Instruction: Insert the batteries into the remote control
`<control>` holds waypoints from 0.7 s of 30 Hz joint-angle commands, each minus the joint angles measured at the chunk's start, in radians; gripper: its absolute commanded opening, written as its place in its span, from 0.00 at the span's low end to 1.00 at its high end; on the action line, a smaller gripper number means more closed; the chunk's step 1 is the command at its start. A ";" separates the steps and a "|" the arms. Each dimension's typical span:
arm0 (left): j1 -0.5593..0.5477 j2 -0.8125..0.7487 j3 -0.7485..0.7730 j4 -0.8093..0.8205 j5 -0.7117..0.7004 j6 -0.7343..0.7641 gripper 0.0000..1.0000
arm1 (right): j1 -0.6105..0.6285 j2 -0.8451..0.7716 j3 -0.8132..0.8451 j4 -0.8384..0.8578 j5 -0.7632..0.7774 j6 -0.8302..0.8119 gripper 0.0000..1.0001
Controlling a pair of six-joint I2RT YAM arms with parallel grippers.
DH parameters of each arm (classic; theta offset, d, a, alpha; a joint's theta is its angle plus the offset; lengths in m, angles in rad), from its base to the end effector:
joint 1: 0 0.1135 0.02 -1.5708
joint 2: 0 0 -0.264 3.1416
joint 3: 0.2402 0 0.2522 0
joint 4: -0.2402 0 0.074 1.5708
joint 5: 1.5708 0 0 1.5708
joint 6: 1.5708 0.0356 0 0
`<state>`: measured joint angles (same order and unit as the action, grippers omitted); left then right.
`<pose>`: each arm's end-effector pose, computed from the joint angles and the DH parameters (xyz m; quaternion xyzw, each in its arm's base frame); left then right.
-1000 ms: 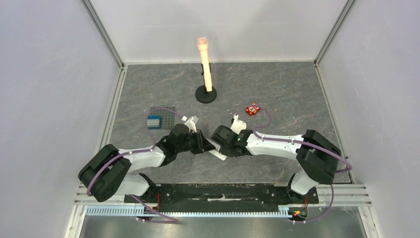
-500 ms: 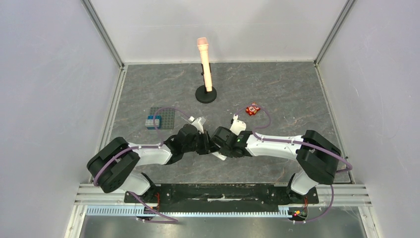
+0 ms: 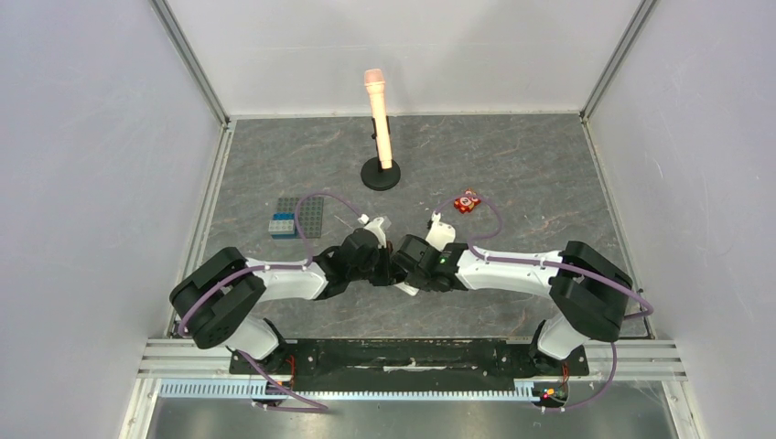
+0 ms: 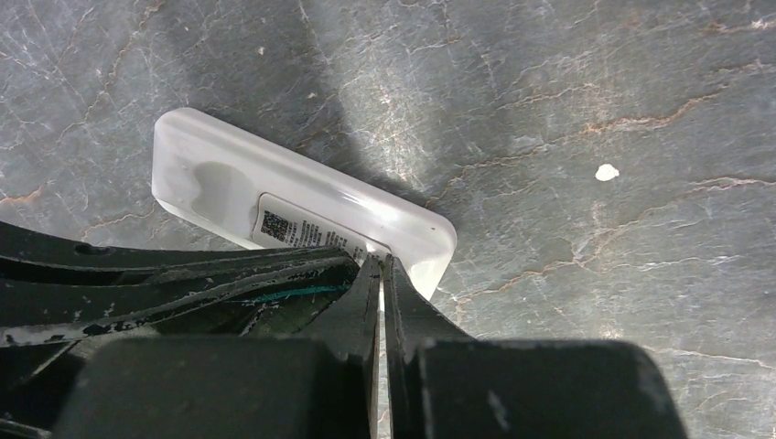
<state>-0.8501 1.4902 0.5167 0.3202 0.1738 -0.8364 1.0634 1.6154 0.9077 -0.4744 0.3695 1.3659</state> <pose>0.1753 -0.2090 0.1415 0.0446 0.8929 -0.3812 0.2353 0.1558 0.2538 0.1644 0.1804 0.9481 0.1151 0.2351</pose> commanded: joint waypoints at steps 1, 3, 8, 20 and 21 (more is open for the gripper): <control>-0.018 0.033 -0.028 -0.105 -0.061 0.074 0.09 | 0.015 0.125 -0.092 0.087 -0.076 0.026 0.02; -0.020 0.052 -0.024 -0.127 -0.074 0.082 0.07 | 0.014 0.112 -0.089 0.088 -0.064 0.008 0.06; -0.029 0.072 -0.040 -0.141 -0.100 0.088 0.02 | 0.013 0.049 -0.062 0.079 -0.003 -0.078 0.14; -0.044 0.107 -0.054 -0.150 -0.123 0.102 0.02 | 0.012 0.043 -0.019 0.066 0.008 -0.262 0.00; -0.046 0.107 -0.055 -0.149 -0.125 0.102 0.02 | 0.012 0.052 -0.026 0.084 -0.006 -0.257 0.00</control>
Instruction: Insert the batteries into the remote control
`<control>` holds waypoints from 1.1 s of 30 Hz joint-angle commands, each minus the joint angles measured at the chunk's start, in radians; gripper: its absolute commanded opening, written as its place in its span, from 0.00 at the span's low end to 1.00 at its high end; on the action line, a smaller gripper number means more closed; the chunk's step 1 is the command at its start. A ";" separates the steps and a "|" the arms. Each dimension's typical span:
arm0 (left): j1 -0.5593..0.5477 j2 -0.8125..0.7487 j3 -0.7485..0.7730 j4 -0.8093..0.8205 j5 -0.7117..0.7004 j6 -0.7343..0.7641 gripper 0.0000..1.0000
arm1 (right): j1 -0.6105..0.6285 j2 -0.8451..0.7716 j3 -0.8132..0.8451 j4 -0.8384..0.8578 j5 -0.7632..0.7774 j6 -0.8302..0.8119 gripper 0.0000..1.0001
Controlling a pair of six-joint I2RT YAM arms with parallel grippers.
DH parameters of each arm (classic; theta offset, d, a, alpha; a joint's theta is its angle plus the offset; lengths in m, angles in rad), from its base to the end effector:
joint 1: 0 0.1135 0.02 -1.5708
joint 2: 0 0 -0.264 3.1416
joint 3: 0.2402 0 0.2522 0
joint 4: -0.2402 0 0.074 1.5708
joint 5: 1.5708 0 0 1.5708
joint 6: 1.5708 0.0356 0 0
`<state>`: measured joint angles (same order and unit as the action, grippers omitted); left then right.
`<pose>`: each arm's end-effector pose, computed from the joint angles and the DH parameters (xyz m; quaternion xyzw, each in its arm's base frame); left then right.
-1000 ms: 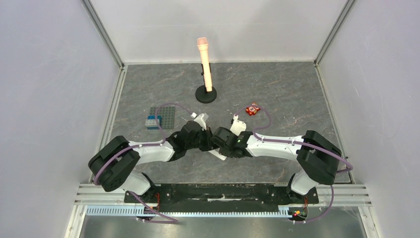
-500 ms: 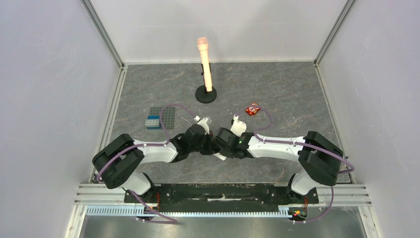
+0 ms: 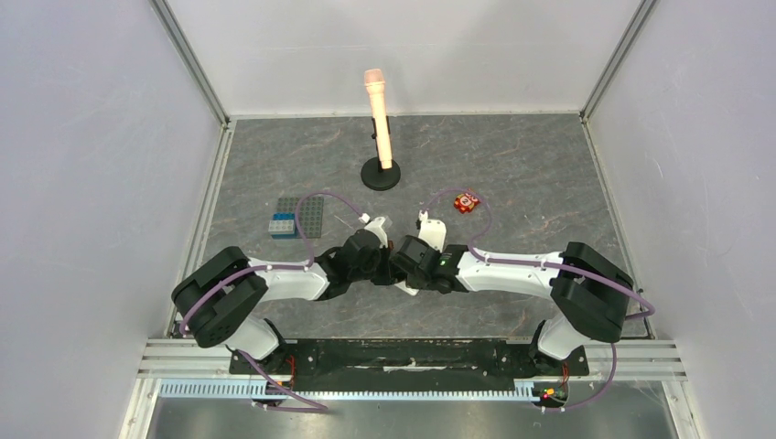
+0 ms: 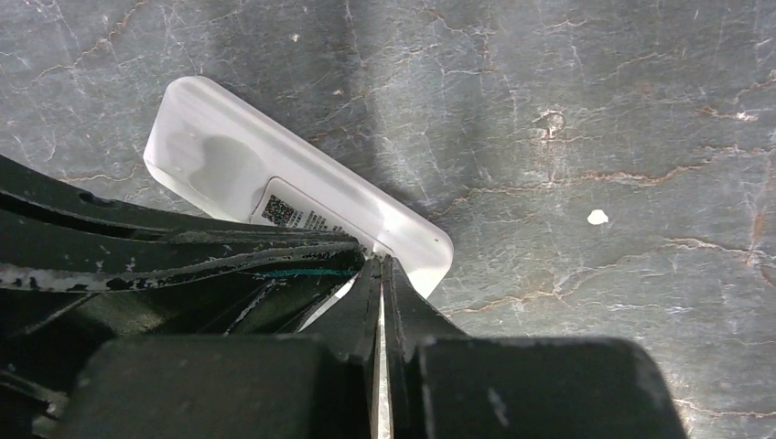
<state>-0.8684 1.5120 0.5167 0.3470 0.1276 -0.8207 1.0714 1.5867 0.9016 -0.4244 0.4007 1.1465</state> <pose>0.1744 -0.2130 0.1382 0.0497 0.8927 -0.3700 0.2523 0.1556 0.2562 0.1733 0.0813 0.9517 0.1142 0.2733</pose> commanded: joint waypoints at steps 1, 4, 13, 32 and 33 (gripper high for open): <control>-0.029 0.085 -0.058 -0.176 -0.078 0.084 0.02 | 0.004 0.086 -0.031 0.047 -0.048 -0.026 0.00; -0.031 0.081 -0.070 -0.175 -0.080 0.081 0.02 | 0.004 0.114 -0.046 0.073 -0.090 0.001 0.00; -0.034 0.063 -0.127 -0.129 -0.073 0.076 0.02 | 0.016 0.212 -0.124 0.122 -0.208 0.076 0.00; -0.076 0.050 -0.229 -0.050 -0.268 0.028 0.02 | 0.038 0.308 -0.301 0.503 -0.237 0.375 0.00; -0.078 0.052 -0.226 -0.054 -0.274 0.025 0.02 | 0.040 0.307 -0.309 0.533 -0.231 0.376 0.00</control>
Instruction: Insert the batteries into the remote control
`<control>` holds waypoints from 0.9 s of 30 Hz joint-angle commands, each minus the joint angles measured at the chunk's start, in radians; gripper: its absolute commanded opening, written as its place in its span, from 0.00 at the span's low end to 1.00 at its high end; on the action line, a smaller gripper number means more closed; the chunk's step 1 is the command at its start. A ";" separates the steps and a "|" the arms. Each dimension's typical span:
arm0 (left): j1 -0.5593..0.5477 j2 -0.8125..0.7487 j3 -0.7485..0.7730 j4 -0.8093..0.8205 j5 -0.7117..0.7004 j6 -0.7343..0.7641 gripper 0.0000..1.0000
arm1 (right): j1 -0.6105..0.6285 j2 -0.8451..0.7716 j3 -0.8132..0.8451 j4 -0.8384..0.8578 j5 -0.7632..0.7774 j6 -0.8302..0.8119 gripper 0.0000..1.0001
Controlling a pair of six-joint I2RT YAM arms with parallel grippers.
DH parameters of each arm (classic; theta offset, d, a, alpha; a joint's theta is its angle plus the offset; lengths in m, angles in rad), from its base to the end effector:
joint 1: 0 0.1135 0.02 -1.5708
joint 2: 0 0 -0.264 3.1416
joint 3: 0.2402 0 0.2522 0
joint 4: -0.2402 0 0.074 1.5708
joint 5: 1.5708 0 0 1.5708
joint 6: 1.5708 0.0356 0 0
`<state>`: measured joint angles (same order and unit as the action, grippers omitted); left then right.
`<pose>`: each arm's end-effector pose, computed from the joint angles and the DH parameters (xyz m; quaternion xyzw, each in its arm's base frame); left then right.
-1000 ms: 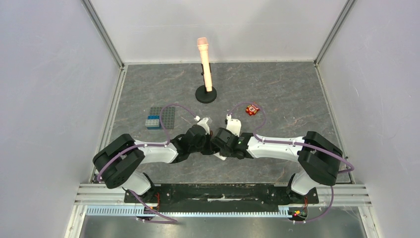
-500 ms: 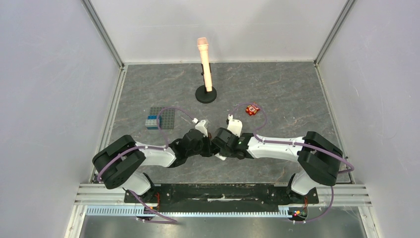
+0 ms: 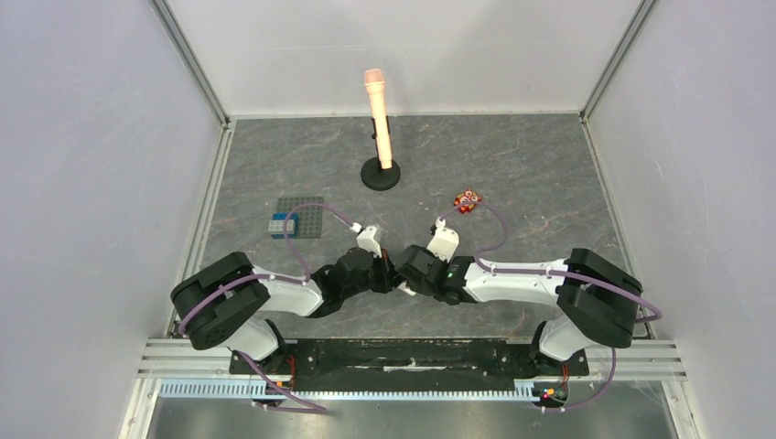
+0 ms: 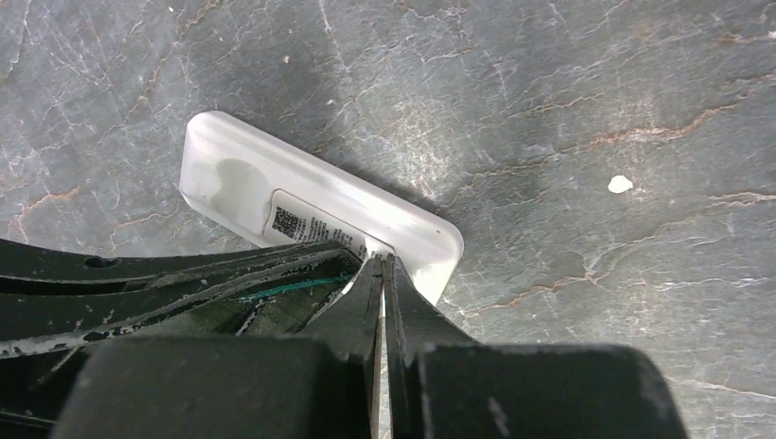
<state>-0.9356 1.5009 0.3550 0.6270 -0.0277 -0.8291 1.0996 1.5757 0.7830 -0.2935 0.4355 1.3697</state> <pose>0.1505 -0.2026 0.1241 0.0391 0.8639 -0.3800 0.3282 0.1430 0.2476 0.1511 0.1790 0.9323 0.1520 0.2753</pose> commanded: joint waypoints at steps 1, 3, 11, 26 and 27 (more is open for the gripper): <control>-0.013 0.065 -0.063 -0.335 -0.120 0.031 0.02 | 0.012 0.316 -0.209 0.439 -0.263 0.164 0.00; -0.015 0.072 -0.058 -0.335 -0.113 0.027 0.02 | 0.013 0.312 -0.270 0.570 -0.277 0.197 0.00; -0.017 0.073 -0.062 -0.332 -0.113 0.012 0.02 | 0.014 0.287 -0.430 0.839 -0.312 0.301 0.00; -0.014 -0.014 -0.049 -0.415 -0.149 0.018 0.02 | -0.006 -0.037 -0.011 -0.062 0.033 0.027 0.44; -0.012 -0.034 -0.040 -0.436 -0.152 0.021 0.02 | -0.006 -0.061 -0.002 -0.079 0.049 0.017 0.45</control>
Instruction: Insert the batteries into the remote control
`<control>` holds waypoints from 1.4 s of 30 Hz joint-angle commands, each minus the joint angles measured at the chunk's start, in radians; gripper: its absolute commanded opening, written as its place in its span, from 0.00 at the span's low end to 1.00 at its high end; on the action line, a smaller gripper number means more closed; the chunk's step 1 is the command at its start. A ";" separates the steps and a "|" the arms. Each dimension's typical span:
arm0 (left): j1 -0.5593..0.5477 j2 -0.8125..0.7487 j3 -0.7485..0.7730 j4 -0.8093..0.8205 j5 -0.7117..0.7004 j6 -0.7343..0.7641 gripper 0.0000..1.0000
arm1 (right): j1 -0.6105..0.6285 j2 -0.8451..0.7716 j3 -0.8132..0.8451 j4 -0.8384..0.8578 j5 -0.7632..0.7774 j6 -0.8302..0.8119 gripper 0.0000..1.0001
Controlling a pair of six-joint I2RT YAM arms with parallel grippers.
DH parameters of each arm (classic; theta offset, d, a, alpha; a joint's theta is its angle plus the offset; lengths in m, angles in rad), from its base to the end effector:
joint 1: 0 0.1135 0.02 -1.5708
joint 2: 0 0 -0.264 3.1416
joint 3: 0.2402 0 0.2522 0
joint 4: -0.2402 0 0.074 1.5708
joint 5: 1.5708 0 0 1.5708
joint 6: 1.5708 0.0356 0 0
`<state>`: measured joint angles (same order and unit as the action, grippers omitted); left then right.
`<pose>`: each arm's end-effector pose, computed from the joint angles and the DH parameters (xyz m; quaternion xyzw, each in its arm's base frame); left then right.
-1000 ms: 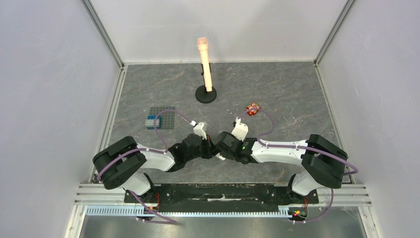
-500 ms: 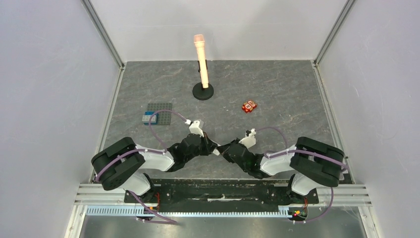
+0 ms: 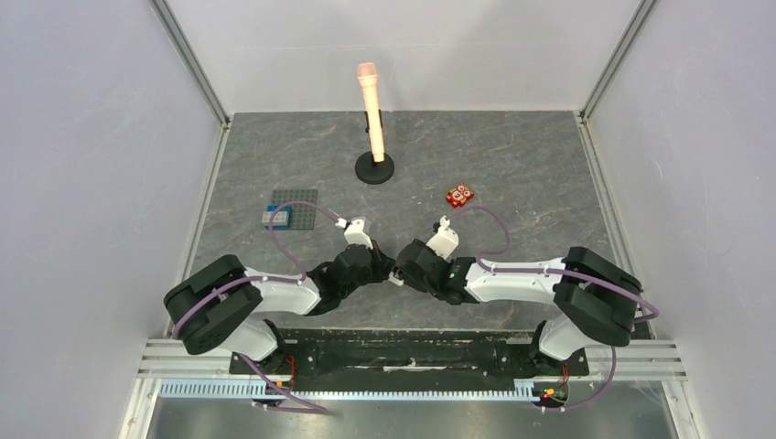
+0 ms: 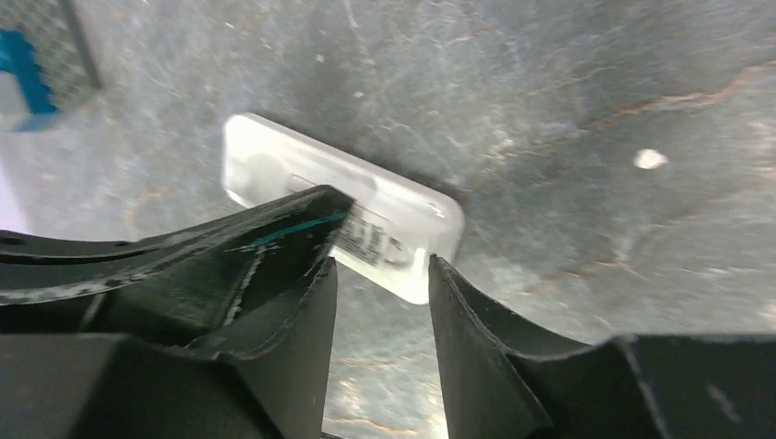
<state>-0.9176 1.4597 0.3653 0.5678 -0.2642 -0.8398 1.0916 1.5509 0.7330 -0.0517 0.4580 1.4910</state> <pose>0.1594 -0.1929 0.1312 -0.0322 0.8611 -0.3078 0.4034 0.1497 0.2539 0.1588 0.2579 0.8810 0.2627 0.2972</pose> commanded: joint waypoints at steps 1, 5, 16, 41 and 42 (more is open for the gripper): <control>-0.030 -0.013 -0.042 -0.390 0.083 0.034 0.02 | 0.002 -0.057 0.050 -0.330 0.038 -0.115 0.46; -0.026 -0.100 -0.008 -0.444 0.082 0.046 0.02 | -0.002 -0.141 0.051 -0.344 0.079 -0.175 0.44; 0.046 -0.194 0.086 -0.511 0.154 0.104 0.02 | -0.066 -0.190 0.053 -0.158 -0.073 -0.535 0.31; 0.247 -0.169 0.181 -0.449 0.418 0.022 0.02 | -0.083 0.143 0.328 -0.231 -0.288 -1.131 0.00; 0.247 -0.163 0.178 -0.438 0.427 0.018 0.02 | -0.082 0.144 0.325 -0.229 -0.293 -1.128 0.00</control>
<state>-0.6777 1.2728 0.5140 0.0612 0.1123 -0.7944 1.0115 1.6852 1.0363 -0.2859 0.2001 0.3950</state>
